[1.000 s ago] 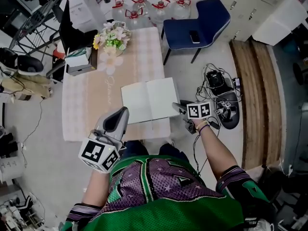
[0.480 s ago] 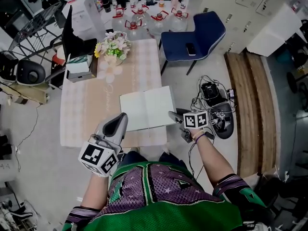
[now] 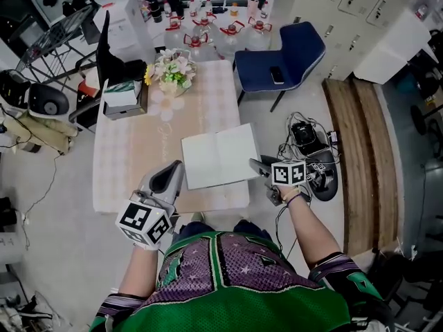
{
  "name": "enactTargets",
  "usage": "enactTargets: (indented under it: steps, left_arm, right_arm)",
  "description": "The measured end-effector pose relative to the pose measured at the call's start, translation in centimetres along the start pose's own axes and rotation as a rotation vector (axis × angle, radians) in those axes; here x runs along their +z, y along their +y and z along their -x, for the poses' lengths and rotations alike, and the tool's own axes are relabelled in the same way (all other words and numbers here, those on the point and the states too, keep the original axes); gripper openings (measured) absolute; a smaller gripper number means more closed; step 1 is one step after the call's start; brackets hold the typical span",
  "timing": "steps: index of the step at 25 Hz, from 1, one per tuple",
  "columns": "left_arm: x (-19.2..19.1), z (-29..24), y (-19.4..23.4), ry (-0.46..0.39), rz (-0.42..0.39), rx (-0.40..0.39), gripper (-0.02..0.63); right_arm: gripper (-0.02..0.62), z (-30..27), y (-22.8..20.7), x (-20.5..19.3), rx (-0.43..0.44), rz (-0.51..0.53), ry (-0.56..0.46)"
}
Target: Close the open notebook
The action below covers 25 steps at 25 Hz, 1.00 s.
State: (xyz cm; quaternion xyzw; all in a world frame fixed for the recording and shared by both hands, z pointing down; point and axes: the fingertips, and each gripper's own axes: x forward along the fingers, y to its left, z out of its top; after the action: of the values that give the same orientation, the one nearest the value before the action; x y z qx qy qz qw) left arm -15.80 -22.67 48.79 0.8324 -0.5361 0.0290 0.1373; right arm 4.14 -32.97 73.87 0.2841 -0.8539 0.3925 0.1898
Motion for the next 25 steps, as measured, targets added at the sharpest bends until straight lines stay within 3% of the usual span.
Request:
enactTargets:
  steps: [11, 25]
  left_arm:
    - [1.5, 1.0, 3.0, -0.038, 0.000, -0.046, 0.017]
    - [2.1, 3.0, 5.6, -0.065, 0.016, -0.044, 0.017]
  right_arm:
    - [0.190, 0.6, 3.7, 1.5, -0.040, 0.033, -0.047]
    - [0.189, -0.6, 9.5, 2.4, 0.014, 0.110, -0.060]
